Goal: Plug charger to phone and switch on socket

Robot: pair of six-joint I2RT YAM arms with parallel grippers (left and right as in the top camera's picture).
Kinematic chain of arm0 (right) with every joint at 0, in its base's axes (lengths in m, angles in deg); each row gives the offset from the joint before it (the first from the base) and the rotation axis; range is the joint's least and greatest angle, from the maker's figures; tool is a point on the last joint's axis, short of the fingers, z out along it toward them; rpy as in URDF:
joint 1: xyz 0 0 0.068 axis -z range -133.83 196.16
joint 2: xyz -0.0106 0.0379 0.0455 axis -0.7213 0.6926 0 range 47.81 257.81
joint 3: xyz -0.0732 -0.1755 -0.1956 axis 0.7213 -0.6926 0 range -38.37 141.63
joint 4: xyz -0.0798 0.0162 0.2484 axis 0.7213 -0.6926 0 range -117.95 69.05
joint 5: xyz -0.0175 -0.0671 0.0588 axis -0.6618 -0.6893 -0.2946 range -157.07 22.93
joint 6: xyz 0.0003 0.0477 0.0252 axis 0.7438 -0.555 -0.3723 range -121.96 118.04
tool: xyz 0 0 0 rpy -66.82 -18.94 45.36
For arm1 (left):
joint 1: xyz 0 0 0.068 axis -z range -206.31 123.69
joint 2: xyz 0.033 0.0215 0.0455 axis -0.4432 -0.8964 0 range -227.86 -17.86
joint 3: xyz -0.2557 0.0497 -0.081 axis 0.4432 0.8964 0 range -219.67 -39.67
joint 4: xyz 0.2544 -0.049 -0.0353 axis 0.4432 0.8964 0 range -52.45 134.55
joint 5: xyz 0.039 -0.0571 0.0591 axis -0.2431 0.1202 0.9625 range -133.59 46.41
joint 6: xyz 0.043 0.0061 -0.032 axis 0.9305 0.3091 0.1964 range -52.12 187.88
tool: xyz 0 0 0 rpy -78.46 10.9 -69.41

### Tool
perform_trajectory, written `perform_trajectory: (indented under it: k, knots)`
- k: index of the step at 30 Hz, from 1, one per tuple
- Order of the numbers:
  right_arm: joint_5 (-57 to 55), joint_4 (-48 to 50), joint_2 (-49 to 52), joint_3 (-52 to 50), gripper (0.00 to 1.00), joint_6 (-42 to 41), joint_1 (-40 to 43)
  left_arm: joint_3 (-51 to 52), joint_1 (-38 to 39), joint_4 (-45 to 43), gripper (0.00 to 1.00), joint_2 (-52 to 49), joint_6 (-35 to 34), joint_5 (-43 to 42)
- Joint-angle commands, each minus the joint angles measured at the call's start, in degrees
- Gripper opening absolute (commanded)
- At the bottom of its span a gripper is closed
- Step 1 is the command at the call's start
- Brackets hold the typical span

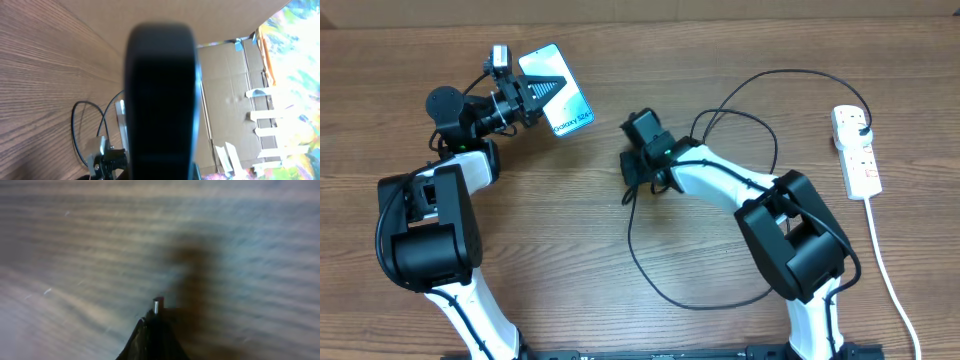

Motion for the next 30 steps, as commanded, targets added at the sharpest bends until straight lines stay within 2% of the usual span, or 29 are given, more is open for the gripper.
perform_trajectory:
  k: [1,9,17,25,30]
  knots:
    - [16.5,-1.1,-3.8,0.1,0.04,-1.7,3.4,-1.3,-0.3,-0.4,0.04,0.5,1.5,-0.5]
    - [36.4,-4.7,-14.1,0.1,0.04,4.6,9.1,-1.3,0.2,0.5,0.04,0.5,1.6,-0.7]
    - [58.0,-6.9,-15.5,-1.0,0.04,9.7,9.3,-1.3,3.1,-0.1,0.04,0.5,-0.7,-1.0]
    - [64.0,-4.7,-15.5,-4.7,0.04,9.7,9.4,-1.3,5.0,-2.6,0.05,0.5,-4.4,0.9]
    - [62.9,1.2,-15.4,-4.7,0.04,4.3,9.4,-1.3,5.7,-6.0,0.04,0.5,-8.7,2.2]
